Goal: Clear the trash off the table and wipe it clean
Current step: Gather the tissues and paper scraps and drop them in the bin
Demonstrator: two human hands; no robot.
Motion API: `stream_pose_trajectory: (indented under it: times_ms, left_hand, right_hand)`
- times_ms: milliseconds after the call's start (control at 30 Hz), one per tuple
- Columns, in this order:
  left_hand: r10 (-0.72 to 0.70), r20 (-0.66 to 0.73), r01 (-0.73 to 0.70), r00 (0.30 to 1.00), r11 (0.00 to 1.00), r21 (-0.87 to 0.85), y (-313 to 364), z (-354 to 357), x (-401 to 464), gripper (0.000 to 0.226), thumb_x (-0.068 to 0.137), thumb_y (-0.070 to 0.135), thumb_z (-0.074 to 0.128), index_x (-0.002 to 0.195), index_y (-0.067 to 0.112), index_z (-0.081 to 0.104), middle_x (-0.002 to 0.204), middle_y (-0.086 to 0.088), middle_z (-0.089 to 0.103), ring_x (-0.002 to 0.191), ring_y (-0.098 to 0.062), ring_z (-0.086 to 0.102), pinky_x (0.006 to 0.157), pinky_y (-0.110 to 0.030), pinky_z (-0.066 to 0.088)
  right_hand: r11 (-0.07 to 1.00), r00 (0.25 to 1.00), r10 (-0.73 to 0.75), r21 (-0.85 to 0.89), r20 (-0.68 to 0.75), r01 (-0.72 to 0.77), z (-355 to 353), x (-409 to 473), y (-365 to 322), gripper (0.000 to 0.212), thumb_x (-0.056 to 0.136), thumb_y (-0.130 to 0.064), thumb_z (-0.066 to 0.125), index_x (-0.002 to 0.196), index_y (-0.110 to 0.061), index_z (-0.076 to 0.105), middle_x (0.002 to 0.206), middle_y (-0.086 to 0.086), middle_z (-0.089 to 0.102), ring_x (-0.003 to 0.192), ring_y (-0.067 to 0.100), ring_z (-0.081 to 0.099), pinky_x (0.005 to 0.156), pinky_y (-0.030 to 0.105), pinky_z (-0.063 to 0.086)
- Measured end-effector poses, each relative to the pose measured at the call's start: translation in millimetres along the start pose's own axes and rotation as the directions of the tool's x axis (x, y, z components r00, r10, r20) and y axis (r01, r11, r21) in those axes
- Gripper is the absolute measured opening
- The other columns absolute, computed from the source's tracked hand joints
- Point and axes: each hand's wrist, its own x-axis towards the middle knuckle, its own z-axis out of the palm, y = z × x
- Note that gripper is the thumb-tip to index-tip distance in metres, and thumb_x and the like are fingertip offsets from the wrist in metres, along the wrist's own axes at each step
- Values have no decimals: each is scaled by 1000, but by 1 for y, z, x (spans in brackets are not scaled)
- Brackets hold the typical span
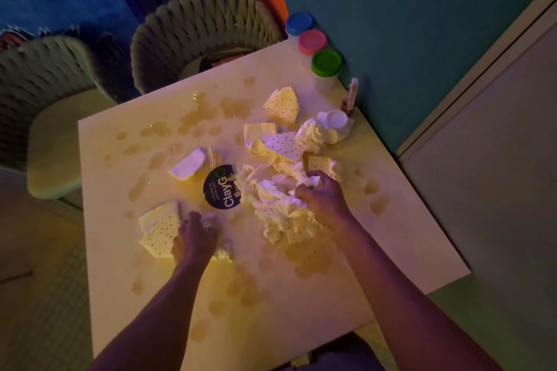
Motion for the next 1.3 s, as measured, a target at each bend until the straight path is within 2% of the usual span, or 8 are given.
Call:
stream_pose_trajectory:
  times_ms: [133,333,467,667,800,933,1100,1300]
  left_hand:
    - [-39,0,39,999,999,-7,3,1,-3,31,87,30,66,113,13,63,112,-20,68,95,-43,65,75,-43,53]
    - [34,15,-34,999,999,27,5,-1,-10,31,85,27,68,111,10,71,110,-19,63,93,-44,65,74,-45,52]
    - [85,-3,-85,996,996,4,10,0,-22,31,82,29,70,106,8,70,117,-15,58,91,-41,65,73,-42,49]
    - [27,-72,-33,997,995,-92,14,-10,-31,29,82,31,67,103,11,66,102,-20,70,90,-40,64,69,-37,42]
    - [24,-47,-33,999,982,-186,16,-15,-23,34,82,27,68,114,15,64,110,-19,70,97,-39,63,78,-40,47]
    - [63,-23,-66,998,981,-181,20,-11,-8,46,82,19,70,128,13,62,116,-21,69,107,-40,62,85,-42,47]
    - [110,61,-107,992,993,-50,11,-4,7,27,82,20,70,105,6,71,108,-26,67,100,-43,62,74,-40,46]
    - [218,105,-206,970,971,-119,12,-18,14,31,79,30,69,99,7,72,103,-22,70,92,-40,64,70,-37,48]
  right_hand:
    - [999,1000,10,34,7,-10,-10,-2,-4,33,64,-16,70,97,-18,73,77,1,71,57,11,56,55,24,46]
    - [994,1000,-27,110,-10,28,-24,-8,-8,11,78,0,66,86,-7,71,58,-3,63,45,4,49,49,19,41]
    - [989,999,-34,140,-27,37,-39,-13,-12,17,81,4,63,81,-12,67,44,-12,56,37,-1,45,43,16,37]
    - [981,998,9,193,-62,3,-57,-18,-6,23,78,1,67,100,-6,70,50,-9,59,43,7,48,58,30,46]
    - [981,996,-14,193,-87,31,-62,-30,-6,18,78,1,65,93,-8,71,49,-10,57,43,6,46,55,26,43]
    - [978,994,-14,207,-112,37,-62,-38,-4,18,74,-2,66,89,-10,73,55,-3,59,49,13,49,57,32,47]
    - [961,993,38,276,-114,-5,-59,-61,0,18,78,3,64,90,-9,71,53,1,59,44,18,50,43,31,49]
    - [910,989,92,412,-115,-37,-49,-77,10,16,80,1,64,88,-10,72,81,18,59,65,27,54,54,40,52]
